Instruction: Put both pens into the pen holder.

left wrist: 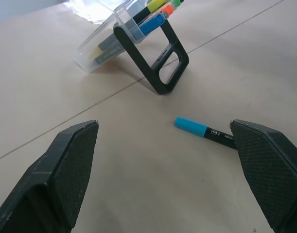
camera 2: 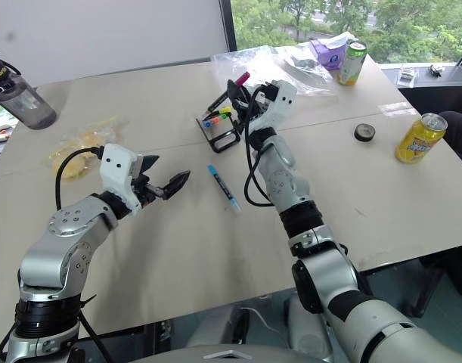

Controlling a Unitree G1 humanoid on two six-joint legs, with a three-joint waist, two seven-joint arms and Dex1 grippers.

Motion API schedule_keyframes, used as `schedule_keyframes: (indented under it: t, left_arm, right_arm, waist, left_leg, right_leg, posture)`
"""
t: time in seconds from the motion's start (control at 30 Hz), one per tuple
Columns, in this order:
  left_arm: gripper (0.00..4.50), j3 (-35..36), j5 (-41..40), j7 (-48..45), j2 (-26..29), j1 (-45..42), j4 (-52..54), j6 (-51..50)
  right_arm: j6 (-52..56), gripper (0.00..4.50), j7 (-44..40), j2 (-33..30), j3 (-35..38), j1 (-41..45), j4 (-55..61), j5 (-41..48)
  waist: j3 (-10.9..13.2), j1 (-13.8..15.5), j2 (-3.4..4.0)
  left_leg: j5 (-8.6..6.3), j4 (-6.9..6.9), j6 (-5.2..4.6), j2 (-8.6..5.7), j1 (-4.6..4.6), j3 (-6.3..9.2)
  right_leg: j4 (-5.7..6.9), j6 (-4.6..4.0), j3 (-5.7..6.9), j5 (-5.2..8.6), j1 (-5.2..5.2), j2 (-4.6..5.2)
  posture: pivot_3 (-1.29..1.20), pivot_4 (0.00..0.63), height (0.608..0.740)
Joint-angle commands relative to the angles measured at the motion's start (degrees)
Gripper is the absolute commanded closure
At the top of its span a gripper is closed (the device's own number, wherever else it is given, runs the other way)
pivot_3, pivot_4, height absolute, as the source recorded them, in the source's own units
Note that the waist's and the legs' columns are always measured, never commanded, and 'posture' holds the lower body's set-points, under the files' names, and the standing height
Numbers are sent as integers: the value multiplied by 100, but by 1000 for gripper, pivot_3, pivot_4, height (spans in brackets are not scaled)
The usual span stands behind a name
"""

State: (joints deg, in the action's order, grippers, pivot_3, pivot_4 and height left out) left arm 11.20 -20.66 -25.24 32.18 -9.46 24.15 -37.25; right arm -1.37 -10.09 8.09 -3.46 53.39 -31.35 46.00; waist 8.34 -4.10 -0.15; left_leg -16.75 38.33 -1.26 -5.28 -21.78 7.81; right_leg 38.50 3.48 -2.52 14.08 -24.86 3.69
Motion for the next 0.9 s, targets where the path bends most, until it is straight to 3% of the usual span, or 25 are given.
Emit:
schedule_keyframes:
  t: [0.03,0.9]
  left_arm:
    - [37,83,31,70,-5,-71,162,113]
    - [37,185,12,114,92,12,246,91]
  right_arm:
    - [-260,4437,53,1630,96,862,-118,-45]
    - [-327,4437,309,1658,796,1512,-1582,-135]
  waist:
    - [0,1,0]
    - [1,-9,1]
  left_leg:
    - [0,0,0,0,0,1]
    - [0,-2,0,0,-2,1]
  right_leg:
    - [0,0,0,0,0,0]
    - [0,0,0,0,-1,0]
  posture:
    - [0,150,740]
    - [0,150,740]
